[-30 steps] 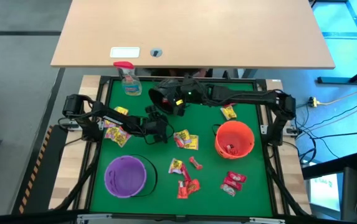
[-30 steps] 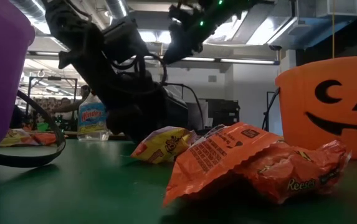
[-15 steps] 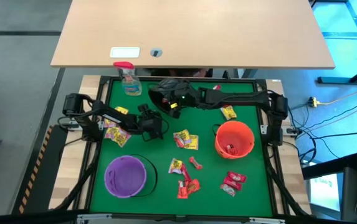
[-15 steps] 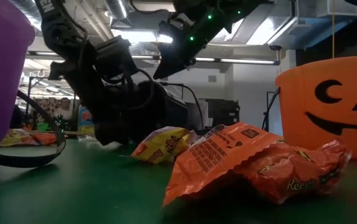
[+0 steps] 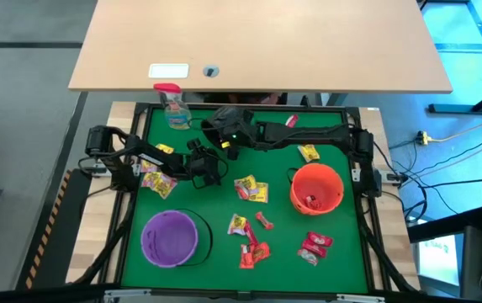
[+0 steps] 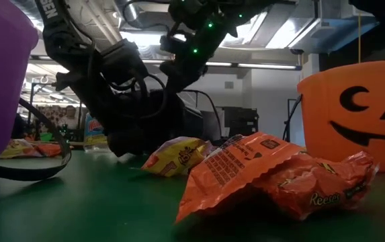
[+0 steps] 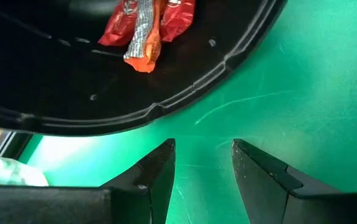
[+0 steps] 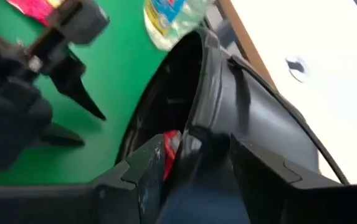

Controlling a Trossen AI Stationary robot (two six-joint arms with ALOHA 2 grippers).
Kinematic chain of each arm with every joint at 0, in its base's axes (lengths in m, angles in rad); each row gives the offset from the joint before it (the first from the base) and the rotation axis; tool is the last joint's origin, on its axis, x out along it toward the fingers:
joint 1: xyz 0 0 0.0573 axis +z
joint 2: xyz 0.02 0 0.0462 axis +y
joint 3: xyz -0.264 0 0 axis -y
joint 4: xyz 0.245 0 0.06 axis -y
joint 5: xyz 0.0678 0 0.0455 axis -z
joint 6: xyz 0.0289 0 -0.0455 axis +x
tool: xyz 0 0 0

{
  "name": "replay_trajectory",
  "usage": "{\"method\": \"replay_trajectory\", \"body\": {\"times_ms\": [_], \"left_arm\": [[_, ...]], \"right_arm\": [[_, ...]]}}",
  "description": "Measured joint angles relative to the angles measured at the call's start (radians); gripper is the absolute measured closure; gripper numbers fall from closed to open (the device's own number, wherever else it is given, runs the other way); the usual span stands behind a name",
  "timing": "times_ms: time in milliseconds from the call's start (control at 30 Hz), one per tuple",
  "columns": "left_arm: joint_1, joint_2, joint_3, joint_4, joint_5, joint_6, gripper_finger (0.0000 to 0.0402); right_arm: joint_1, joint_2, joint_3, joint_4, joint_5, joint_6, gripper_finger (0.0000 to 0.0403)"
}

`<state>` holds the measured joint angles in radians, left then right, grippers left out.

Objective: Sort candy
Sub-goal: Remove the orange candy from the black bucket

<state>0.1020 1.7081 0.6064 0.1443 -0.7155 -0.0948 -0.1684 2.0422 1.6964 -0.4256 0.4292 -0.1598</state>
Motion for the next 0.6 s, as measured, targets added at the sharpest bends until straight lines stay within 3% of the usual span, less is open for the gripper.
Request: {"method": "replay_trajectory", "body": {"times_ms": [133,333,600], "left_arm": [[0.005,0.0,0.0,0.005,0.002,0.002,0.0248],[0.002,-0.001,0.0,0.09,-0.026,0.064,0.0248],[0.047,-0.002,0.0,0.273,0.044,0.124,0.0248]], "right_arm": [[-0.002,-0.001,0.007,-0.03,0.025,0.002,0.0265],[-0.001,-0.001,0.007,-0.029,0.003,-0.005,0.0379],[-0.001,-0.007,0.008,-0.032,-0.015,0.019,0.0379]]}}
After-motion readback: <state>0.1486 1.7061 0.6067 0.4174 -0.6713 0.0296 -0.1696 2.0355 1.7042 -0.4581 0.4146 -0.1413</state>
